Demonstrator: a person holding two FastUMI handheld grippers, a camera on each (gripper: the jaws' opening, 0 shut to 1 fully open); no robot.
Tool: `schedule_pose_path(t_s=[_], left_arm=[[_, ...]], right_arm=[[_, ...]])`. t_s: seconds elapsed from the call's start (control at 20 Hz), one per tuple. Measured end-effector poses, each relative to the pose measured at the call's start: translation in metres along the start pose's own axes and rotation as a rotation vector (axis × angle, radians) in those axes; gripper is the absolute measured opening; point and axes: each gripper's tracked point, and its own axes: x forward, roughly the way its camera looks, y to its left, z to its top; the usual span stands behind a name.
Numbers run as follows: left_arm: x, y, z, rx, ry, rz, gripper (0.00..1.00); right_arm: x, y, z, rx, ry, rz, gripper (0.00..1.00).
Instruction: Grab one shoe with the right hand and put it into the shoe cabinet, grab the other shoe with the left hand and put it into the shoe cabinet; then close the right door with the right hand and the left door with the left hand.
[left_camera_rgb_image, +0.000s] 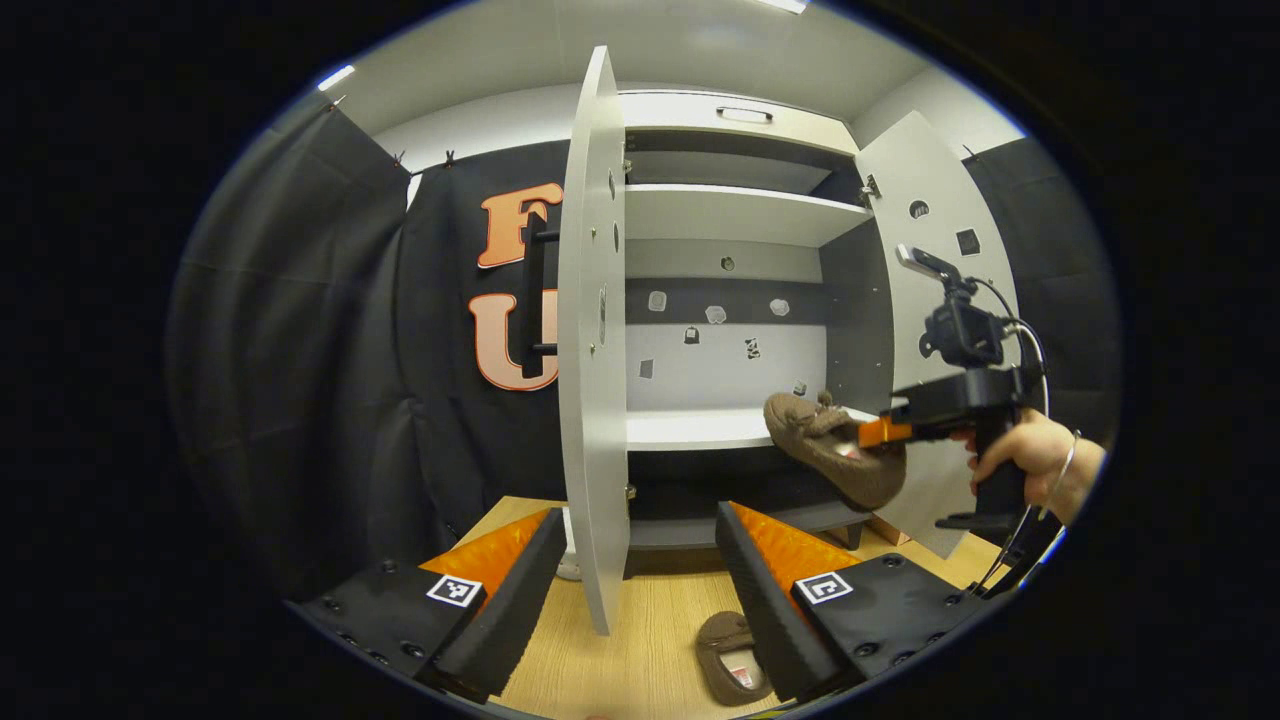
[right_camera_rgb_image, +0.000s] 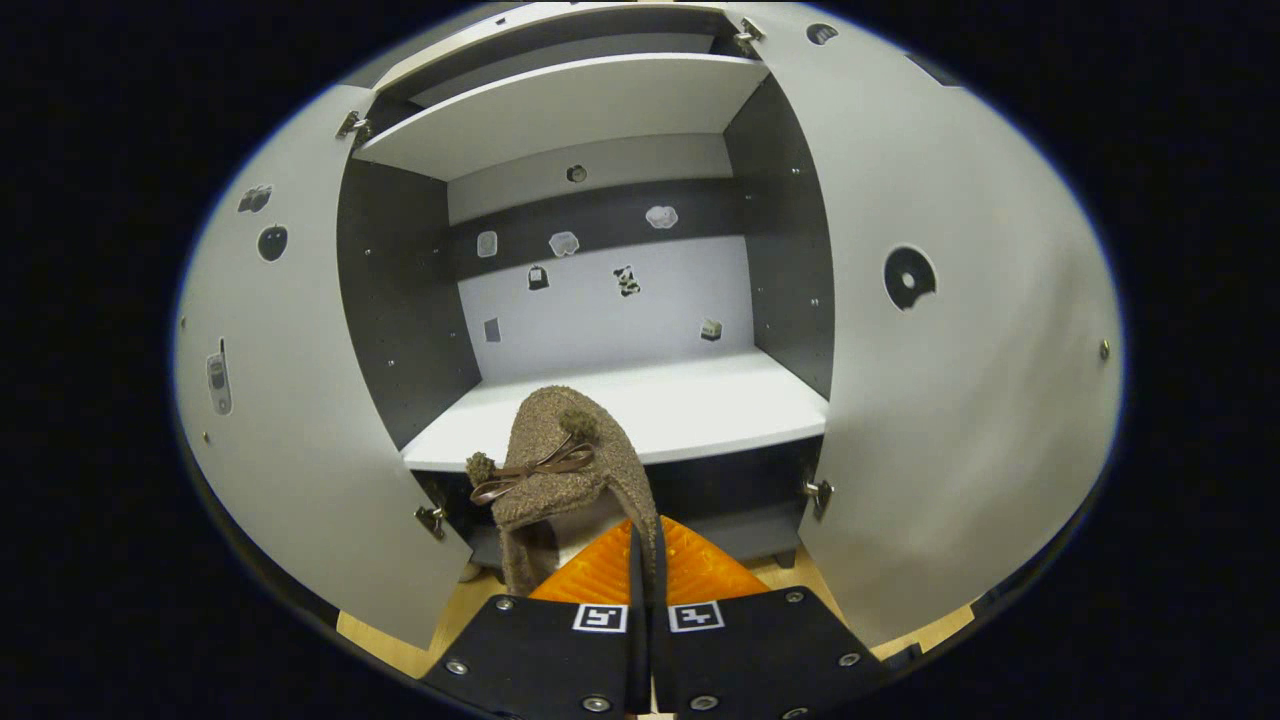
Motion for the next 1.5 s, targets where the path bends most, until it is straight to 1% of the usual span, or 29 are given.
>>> schedule_pose_path(t_s=[0.15,0.25,0.3,0.45,0.6,0.65,0.75,0.85,0.95,1.05,1.1,1.15,1.2,1.25,1.35,1.4,1.45,1.5], left_arm=[[0.005,0.004,-0.001,-0.001,0.002,0.007,0.96],[0.010,0.007,-0.002,-0.001,0.006,0.016,0.98],[0.013,0.009,-0.003,-0.001,0.007,0.020,0.96],[0.018,0.012,-0.004,-0.006,0.014,0.032,0.98],[0.024,0.015,-0.007,-0.006,0.023,0.048,0.98],[0.026,0.016,-0.007,-0.005,0.027,0.053,0.96],[0.027,0.017,-0.010,-0.006,0.036,0.061,0.98],[0.030,0.017,-0.012,-0.008,0.046,0.069,0.98],[0.030,0.018,-0.014,-0.008,0.055,0.076,0.98],[0.031,0.017,-0.016,-0.010,0.066,0.075,0.96],[0.031,0.017,-0.017,-0.010,0.070,0.076,0.96],[0.032,0.017,-0.018,-0.009,0.070,0.078,0.96],[0.032,0.016,-0.018,-0.010,0.070,0.078,0.98],[0.034,0.015,-0.019,-0.013,0.070,0.076,0.97],[0.036,0.011,-0.020,-0.019,0.076,0.069,0.98],[0.036,0.009,-0.021,-0.021,0.079,0.066,0.98],[0.036,0.007,-0.022,-0.022,0.081,0.062,0.97],[0.035,0.007,-0.023,-0.022,0.081,0.059,0.97]], right_arm=[[0.033,0.005,0.040,-0.007,-0.031,-0.011,0.00],[0.056,0.003,0.063,-0.018,-0.047,-0.027,0.00],[0.068,0.004,0.075,-0.019,-0.056,-0.034,0.00],[0.106,0.003,0.098,-0.033,-0.057,-0.054,0.00],[0.146,0.001,0.107,-0.040,-0.043,-0.079,0.00],[0.160,-0.001,0.105,-0.052,-0.028,-0.086,0.00],[0.183,-0.003,0.097,-0.053,0.011,-0.099,0.00],[0.198,-0.007,0.090,-0.049,0.037,-0.123,0.00],[0.206,-0.010,0.086,-0.041,0.046,-0.117,0.01],[0.210,-0.010,0.088,-0.037,0.041,-0.111,0.07],[0.209,-0.010,0.091,-0.037,0.027,-0.111,0.14],[0.207,-0.011,0.095,-0.042,0.010,-0.118,0.16],[0.203,-0.010,0.098,-0.049,-0.002,-0.110,0.19],[0.199,-0.008,0.098,-0.062,-0.006,-0.100,0.20],[0.183,-0.006,0.101,-0.097,-0.034,-0.090,0.28],[0.175,-0.006,0.105,-0.108,-0.062,-0.089,0.37],[0.164,-0.004,0.108,-0.112,-0.084,-0.084,0.43],[0.153,0.000,0.110,-0.110,-0.104,-0.074,0.56]])
